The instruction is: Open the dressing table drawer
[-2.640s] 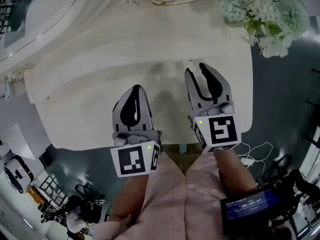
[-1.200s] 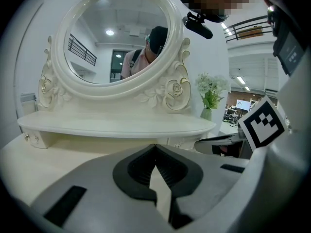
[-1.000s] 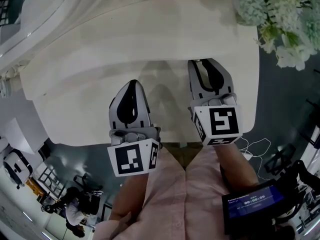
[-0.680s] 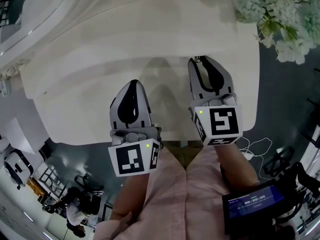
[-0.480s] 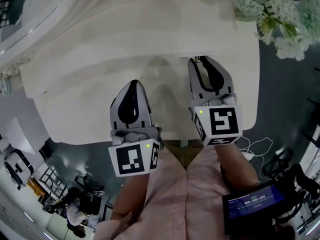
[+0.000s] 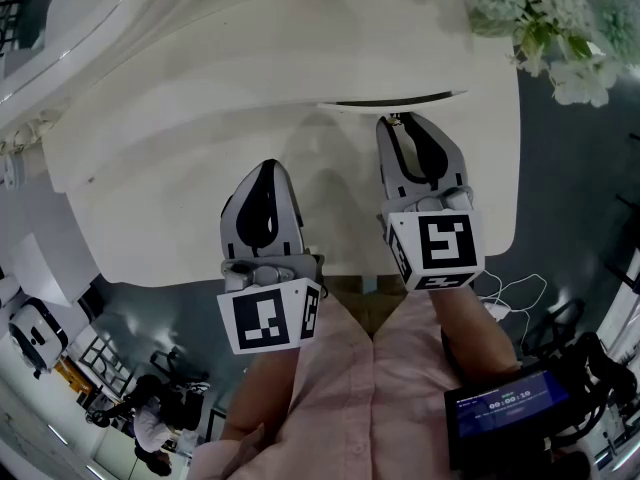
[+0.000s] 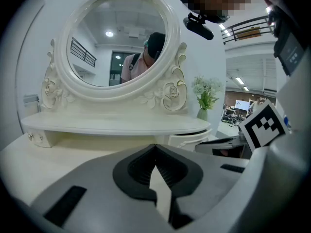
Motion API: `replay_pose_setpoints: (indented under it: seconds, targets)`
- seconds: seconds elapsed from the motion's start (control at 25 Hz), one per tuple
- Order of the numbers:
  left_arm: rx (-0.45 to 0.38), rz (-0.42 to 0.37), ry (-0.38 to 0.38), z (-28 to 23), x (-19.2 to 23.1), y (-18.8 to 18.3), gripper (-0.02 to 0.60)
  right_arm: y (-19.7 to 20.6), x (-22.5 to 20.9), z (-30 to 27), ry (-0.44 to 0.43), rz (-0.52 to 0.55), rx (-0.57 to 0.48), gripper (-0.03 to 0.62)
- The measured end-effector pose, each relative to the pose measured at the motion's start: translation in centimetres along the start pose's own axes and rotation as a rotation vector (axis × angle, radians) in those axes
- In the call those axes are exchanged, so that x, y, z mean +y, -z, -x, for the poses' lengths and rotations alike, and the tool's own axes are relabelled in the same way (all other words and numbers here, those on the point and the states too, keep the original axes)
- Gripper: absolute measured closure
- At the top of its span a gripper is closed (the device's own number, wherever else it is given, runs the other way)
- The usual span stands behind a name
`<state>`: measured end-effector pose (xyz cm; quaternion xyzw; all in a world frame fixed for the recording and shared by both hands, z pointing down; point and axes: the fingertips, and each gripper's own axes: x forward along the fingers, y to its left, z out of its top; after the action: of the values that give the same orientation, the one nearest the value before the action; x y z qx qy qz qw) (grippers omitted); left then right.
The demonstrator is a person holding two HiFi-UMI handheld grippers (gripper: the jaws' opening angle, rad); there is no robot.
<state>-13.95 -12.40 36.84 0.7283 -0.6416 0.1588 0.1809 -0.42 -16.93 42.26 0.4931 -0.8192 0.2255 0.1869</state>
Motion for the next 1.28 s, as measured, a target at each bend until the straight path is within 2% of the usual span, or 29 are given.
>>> replay_pose_setpoints:
  seconds: [1.28]
  targets:
    - [-0.014,-0.007,0.003,2.5,-0.3,0.7,0.56,1.5,0.9,1.8,0.007,-0.011,-0.002,0.487]
